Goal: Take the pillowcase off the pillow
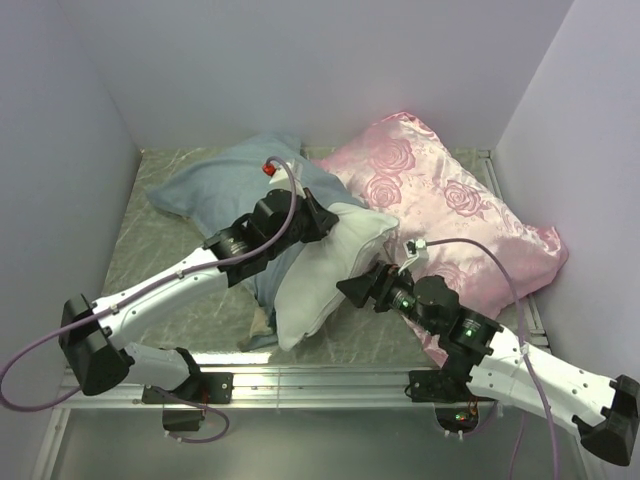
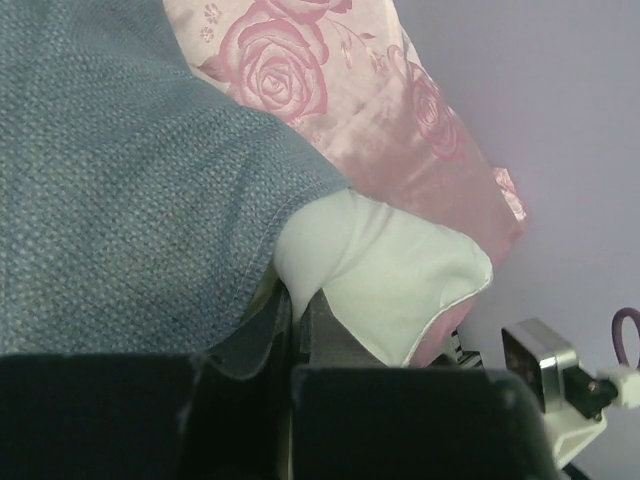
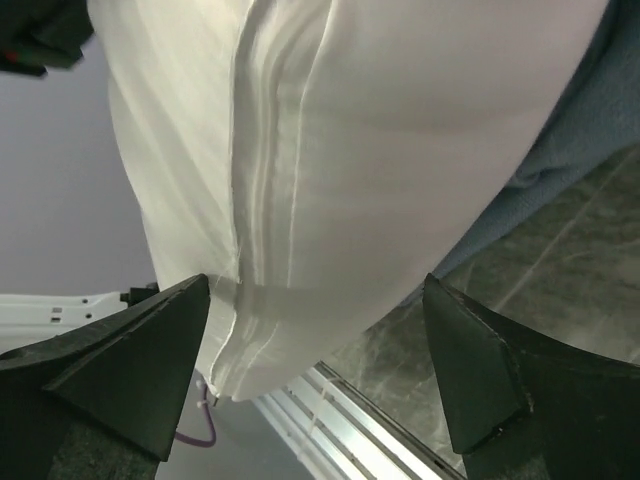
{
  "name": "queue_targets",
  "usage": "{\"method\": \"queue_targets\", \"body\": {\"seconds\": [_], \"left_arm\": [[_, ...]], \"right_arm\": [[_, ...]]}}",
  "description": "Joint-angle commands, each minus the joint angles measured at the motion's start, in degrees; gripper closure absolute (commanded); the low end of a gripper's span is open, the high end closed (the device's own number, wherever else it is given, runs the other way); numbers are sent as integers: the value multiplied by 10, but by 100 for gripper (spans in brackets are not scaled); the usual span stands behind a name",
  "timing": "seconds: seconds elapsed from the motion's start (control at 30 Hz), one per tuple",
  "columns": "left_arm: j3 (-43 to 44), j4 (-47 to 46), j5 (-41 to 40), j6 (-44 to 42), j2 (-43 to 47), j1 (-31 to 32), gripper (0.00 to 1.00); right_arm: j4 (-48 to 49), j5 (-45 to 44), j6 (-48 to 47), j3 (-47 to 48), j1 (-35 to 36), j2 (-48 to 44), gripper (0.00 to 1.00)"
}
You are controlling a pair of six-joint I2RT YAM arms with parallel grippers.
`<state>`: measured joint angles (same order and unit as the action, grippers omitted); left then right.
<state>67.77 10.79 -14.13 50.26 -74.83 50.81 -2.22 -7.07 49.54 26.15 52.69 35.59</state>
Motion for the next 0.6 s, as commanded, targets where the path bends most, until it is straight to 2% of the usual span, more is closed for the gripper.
{"method": "queue_targets", "body": {"seconds": [0.0,0.17,0.4,0.57], "left_arm": [[65,-54,16,-5,-12,-2,100],[84,-52,30,-4,-30,-2,100],[82,-57,67,11,-41,1,100],[52,-65,87,28,-35,8,100]], "right_arm": [[34,-58,17,-7,31,-4,6],[129,-92,32,-52,66,-8,2],[230,-162,44,-84,68,67,0],[304,-192,12,-77,68,83,1]]}}
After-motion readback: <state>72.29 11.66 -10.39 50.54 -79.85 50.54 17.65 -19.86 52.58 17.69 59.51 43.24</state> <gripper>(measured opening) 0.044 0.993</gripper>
